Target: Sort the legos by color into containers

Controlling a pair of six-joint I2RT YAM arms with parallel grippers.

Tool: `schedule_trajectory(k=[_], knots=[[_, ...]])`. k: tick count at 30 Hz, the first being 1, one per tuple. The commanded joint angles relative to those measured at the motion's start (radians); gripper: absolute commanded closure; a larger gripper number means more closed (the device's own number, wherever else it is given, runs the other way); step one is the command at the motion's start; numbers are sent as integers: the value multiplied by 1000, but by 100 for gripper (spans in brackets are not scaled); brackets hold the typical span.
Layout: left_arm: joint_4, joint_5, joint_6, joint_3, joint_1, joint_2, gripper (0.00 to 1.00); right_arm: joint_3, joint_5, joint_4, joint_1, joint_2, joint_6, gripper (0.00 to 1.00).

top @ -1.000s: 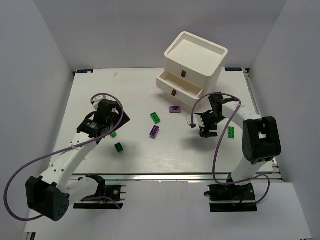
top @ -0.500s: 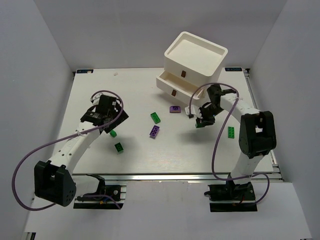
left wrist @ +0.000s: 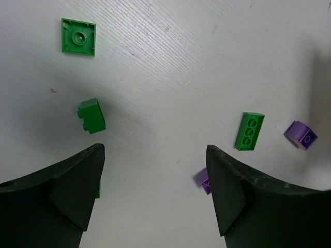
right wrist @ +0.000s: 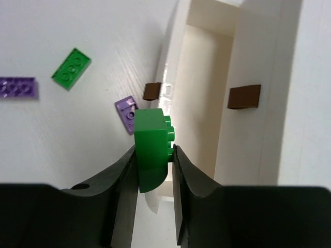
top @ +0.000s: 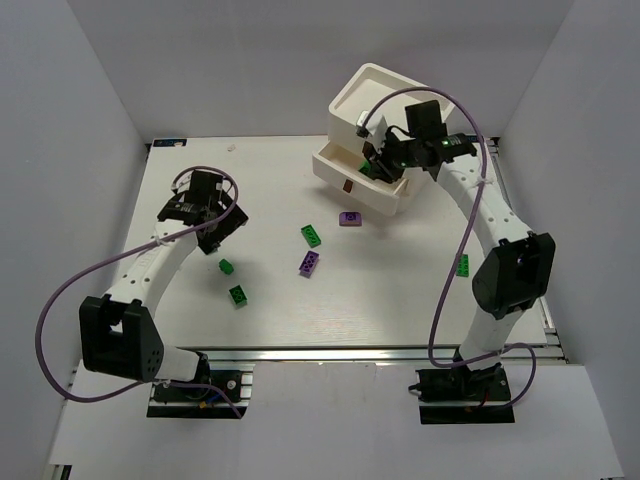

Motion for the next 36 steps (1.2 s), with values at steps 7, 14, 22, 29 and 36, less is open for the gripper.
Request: schedule_trajectory(k=[7, 14, 22, 29, 36], knots=[[-16, 7, 46, 32, 65, -5, 9, 50, 349, 153, 28, 109, 190, 80], [-31, 51, 72, -12, 75, -5, 7, 47, 349, 150, 27, 117, 171, 37], [-80, 65, 61, -54, 75, 53, 7, 32, 255, 130, 25, 32, 206, 31], [-59, 65, 39, -63, 75, 202, 10, -297, 155, 458, 12, -253, 255, 33], [-19, 48, 53, -2, 75, 340, 20, -387, 82, 501, 2, -327, 280, 64]])
